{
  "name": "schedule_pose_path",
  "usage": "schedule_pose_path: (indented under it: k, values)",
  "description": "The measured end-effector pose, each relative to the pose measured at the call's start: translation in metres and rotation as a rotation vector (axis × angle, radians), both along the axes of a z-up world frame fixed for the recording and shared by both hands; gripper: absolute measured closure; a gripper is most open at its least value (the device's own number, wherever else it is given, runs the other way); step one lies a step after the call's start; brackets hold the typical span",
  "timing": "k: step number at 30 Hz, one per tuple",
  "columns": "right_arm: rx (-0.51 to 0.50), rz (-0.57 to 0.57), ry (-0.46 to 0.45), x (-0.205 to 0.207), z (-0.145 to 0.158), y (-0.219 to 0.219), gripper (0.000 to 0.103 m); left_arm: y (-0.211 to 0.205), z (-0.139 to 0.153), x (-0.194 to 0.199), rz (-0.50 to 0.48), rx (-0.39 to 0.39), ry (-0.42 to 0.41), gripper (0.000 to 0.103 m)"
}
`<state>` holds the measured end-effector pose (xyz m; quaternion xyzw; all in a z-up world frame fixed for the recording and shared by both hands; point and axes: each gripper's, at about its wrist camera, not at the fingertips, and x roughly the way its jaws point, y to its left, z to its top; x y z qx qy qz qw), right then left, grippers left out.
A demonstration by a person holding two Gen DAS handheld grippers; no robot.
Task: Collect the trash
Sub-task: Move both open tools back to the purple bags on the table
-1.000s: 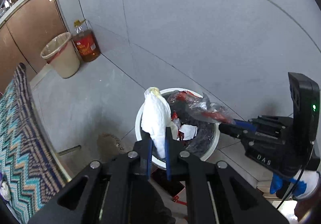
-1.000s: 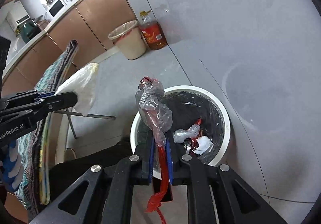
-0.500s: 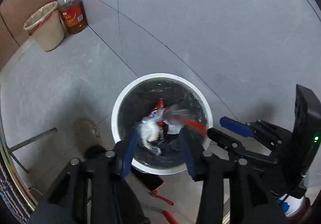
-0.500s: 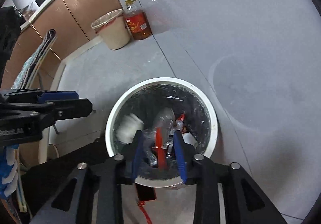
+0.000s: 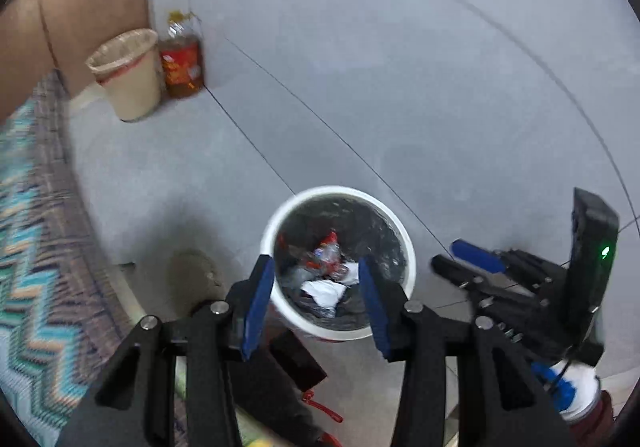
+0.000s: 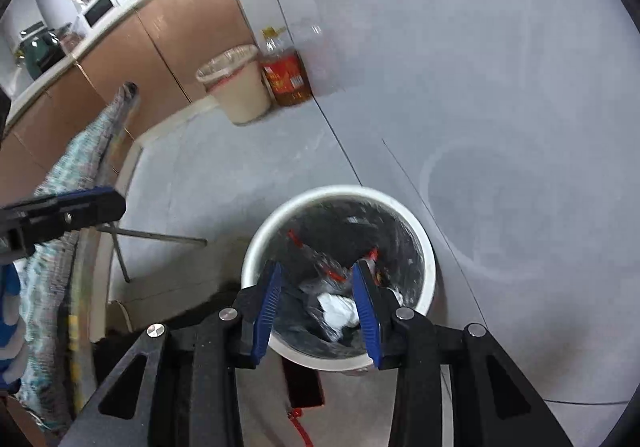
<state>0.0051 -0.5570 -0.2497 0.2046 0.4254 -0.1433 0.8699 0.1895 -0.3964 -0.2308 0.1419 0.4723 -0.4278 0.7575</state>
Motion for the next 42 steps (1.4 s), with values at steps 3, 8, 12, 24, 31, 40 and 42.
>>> schedule_pose_path:
  k: [3,8,12,24,31,40,42]
  values:
    - [-0.022,0.021,-0.057,-0.002,0.028,0.018,0.068,0.032,0.021,-0.003,0.036,-0.025,-0.043,0.061]
    - [-0.073,0.098,-0.148,0.001,0.077,0.06,0.068,0.096,0.057,-0.011,0.105,-0.068,-0.124,0.061]
    - [-0.114,0.172,-0.209,0.007,0.108,0.098,0.068,0.158,0.082,-0.012,0.188,-0.115,-0.156,0.061]
    - [-0.152,0.39,-0.295,0.054,0.15,0.211,0.068,0.352,0.095,-0.006,0.481,-0.194,-0.211,0.061]
    - [-0.137,0.5,-0.262,0.089,0.138,0.251,0.068,0.415,0.075,0.016,0.607,-0.231,-0.165,0.061]
    - [-0.063,0.61,-0.22,0.143,0.114,0.275,0.068,0.398,0.069,0.074,0.548,-0.212,-0.12,0.061]
    - [-0.042,0.634,-0.213,0.159,0.109,0.279,0.068,0.391,0.063,0.09,0.536,-0.186,-0.1,0.061]
